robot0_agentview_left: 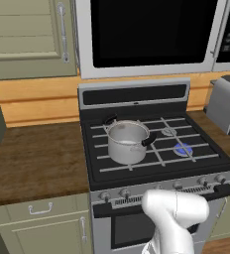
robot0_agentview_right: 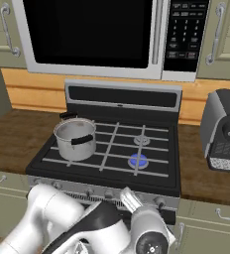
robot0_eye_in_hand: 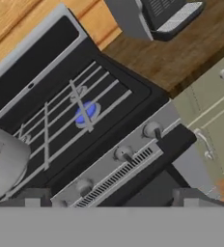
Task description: Turn off the front right burner of the stove.
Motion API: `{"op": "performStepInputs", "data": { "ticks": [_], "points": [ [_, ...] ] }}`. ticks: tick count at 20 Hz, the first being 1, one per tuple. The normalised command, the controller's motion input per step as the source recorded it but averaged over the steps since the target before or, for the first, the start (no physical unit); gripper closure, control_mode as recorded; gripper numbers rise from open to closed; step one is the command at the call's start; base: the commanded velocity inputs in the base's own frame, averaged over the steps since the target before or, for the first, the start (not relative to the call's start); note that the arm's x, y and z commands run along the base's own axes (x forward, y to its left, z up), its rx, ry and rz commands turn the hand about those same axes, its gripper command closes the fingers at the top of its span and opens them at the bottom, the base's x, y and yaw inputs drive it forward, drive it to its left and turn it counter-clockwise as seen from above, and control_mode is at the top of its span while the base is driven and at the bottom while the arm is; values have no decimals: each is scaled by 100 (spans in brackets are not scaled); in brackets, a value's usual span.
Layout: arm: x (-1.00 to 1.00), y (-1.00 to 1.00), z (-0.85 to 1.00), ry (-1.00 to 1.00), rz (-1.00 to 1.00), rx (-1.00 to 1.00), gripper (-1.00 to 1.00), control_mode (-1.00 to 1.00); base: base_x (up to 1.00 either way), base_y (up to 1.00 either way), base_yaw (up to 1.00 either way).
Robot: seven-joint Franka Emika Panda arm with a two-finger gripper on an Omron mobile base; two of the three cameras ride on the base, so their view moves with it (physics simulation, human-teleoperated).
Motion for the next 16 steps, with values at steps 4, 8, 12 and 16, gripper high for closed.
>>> {"op": "performStepInputs", "data": {
  "ticks": [4,8,12,16],
  "points": [
    [0,-30,-57,-33,0,-12,-100,-100,0,0,0],
    [4,-37,-51,-25,0,-13,-100,-100,0,0,0],
    [24,-30,-41,-9,0,-8,-100,-100,0,0,0],
    [22,-26,-39,-8,0,-6,-100,-100,0,0,0]
  ]
}}
